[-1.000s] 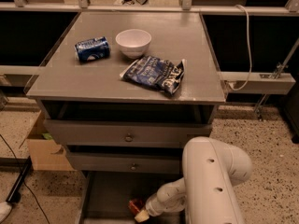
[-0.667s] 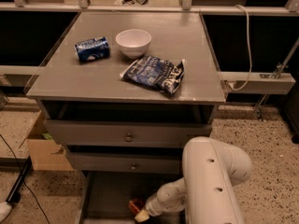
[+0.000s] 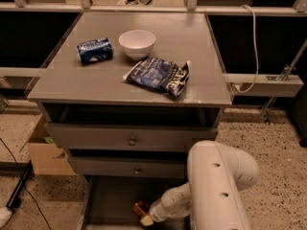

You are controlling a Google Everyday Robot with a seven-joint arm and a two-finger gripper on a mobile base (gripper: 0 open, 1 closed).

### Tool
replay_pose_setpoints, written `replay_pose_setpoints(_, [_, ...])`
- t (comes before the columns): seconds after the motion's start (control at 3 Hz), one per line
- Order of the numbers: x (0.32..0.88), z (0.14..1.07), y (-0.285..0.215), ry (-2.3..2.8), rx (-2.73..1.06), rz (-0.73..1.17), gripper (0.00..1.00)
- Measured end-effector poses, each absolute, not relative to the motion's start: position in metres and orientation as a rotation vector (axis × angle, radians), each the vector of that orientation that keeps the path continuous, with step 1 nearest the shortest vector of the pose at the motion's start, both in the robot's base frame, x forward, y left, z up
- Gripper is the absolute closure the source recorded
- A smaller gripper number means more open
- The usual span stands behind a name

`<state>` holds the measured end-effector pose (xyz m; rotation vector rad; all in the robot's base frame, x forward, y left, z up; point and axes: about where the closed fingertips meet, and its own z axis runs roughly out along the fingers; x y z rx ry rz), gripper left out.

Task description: Place coke can into bottom drawer

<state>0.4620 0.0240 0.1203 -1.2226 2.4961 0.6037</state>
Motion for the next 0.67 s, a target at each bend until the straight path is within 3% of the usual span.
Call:
replay_pose_setpoints(0.33, [0.4619, 0.1202, 0.0241, 2.496, -1.223, 0.604, 0.0])
replay_pose_setpoints(0.67, [0.4619, 0.1202, 0.0241, 2.496, -1.223, 0.604, 0.0])
